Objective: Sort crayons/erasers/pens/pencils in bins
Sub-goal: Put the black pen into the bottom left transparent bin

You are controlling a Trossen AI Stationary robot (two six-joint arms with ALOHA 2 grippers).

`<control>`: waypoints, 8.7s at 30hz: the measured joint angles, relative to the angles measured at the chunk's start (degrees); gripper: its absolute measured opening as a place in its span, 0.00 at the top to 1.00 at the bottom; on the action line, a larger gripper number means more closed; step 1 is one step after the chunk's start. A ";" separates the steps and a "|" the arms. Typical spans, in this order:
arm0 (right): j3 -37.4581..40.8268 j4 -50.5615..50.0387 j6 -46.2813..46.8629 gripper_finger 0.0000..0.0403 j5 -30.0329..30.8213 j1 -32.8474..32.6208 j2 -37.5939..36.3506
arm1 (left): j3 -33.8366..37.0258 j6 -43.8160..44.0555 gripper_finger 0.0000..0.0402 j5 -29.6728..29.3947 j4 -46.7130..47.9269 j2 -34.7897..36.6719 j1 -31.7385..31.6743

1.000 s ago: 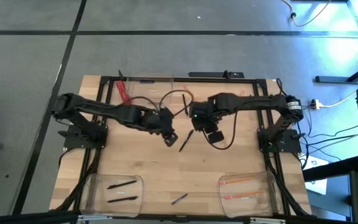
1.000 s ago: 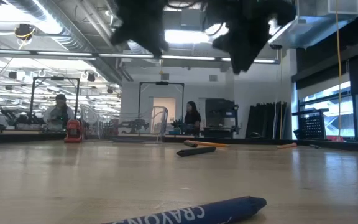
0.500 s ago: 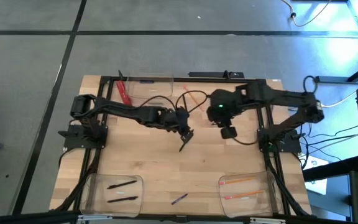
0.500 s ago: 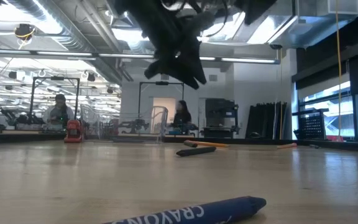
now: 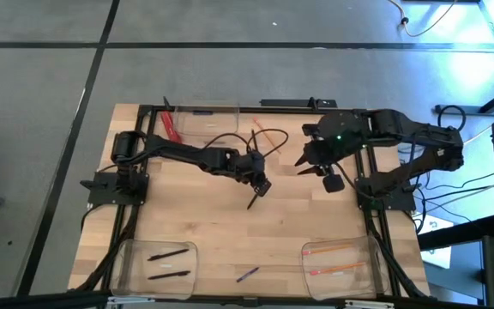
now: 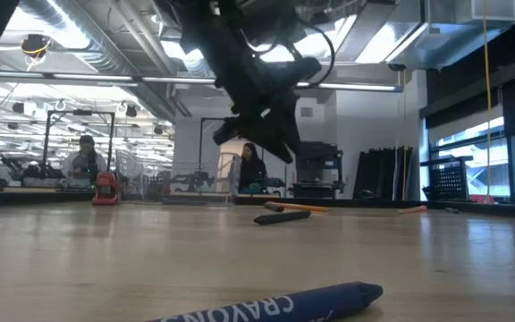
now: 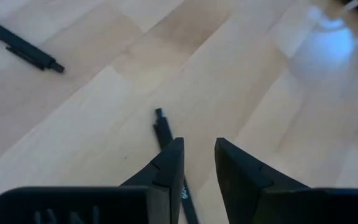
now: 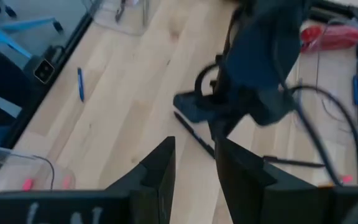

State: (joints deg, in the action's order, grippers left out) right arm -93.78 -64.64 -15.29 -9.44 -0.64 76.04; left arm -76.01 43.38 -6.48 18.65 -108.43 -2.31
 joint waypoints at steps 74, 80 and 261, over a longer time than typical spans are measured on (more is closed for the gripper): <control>0.02 1.00 -0.15 0.71 -0.24 0.04 -0.08 | -26.62 -0.02 0.47 -2.41 27.66 -22.29 1.04; 0.02 1.02 -0.15 0.71 -0.23 0.04 -0.08 | -26.80 -0.02 0.47 -3.23 26.40 -23.23 0.99; 0.04 3.64 4.34 0.71 5.43 0.04 -0.04 | 21.47 -65.11 0.78 7.69 -10.84 5.56 -8.30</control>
State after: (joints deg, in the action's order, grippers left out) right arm -93.73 -60.99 -10.95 -4.01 -0.60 76.01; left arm -54.54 -21.74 1.21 7.82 -102.87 -10.61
